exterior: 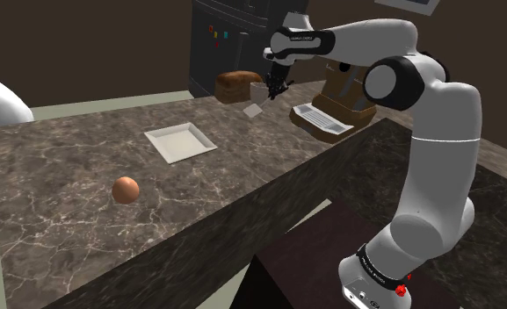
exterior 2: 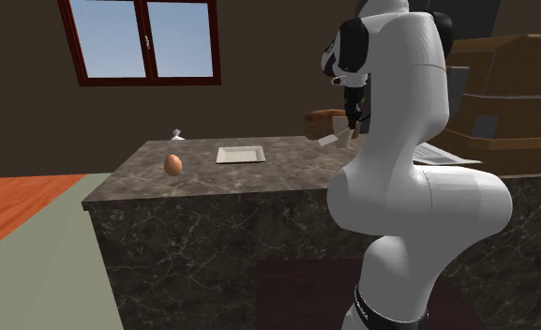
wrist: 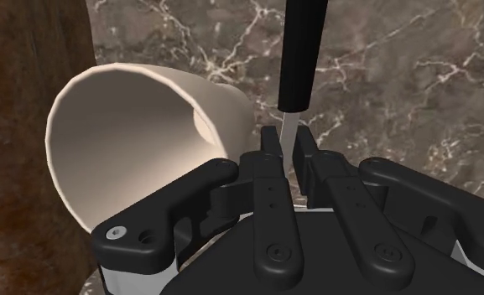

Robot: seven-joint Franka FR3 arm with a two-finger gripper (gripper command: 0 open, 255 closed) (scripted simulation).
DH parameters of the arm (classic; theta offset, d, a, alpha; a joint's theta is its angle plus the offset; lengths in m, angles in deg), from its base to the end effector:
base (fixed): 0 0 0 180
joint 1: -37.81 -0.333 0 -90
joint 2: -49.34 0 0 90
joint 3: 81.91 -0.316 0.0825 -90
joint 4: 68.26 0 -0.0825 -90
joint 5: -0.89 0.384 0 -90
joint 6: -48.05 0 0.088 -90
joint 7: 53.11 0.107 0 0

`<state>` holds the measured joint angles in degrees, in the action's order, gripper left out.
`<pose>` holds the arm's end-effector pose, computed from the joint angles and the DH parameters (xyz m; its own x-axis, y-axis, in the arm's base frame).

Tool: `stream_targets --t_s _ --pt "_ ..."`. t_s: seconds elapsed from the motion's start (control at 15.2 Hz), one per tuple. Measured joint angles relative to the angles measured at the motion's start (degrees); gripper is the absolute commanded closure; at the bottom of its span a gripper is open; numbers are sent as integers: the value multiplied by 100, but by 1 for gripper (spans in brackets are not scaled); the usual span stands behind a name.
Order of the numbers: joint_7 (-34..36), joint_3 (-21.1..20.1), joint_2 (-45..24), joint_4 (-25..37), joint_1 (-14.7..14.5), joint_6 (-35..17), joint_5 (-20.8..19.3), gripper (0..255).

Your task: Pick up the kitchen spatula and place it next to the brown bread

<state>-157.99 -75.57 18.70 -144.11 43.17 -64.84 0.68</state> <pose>0.7110 -0.1301 0.4382 -0.0708 0.9937 -0.0870 0.9924 0.0790 0.0947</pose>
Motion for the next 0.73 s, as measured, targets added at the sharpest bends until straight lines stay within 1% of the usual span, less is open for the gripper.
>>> stream_targets --t_s 0.13,0.2,0.26,0.33,0.46,0.53,0.59,0.66,0.73 --pt "-45 4 163 -313 35 -225 -1 255" --pt "4 3 343 -646 -5 -419 -29 255" --pt "-5 -1 368 -700 2 -435 -28 255" --pt "-23 -12 220 -441 34 -400 -2 255" --pt "28 -29 150 -313 11 -391 -14 255" --pt "-31 -19 247 -489 47 -412 -18 255" --pt "-4 -29 176 -368 39 -358 -17 255" --pt "73 -44 185 -377 -16 -354 -37 0" --pt "130 -58 252 -499 -62 -432 -53 0"
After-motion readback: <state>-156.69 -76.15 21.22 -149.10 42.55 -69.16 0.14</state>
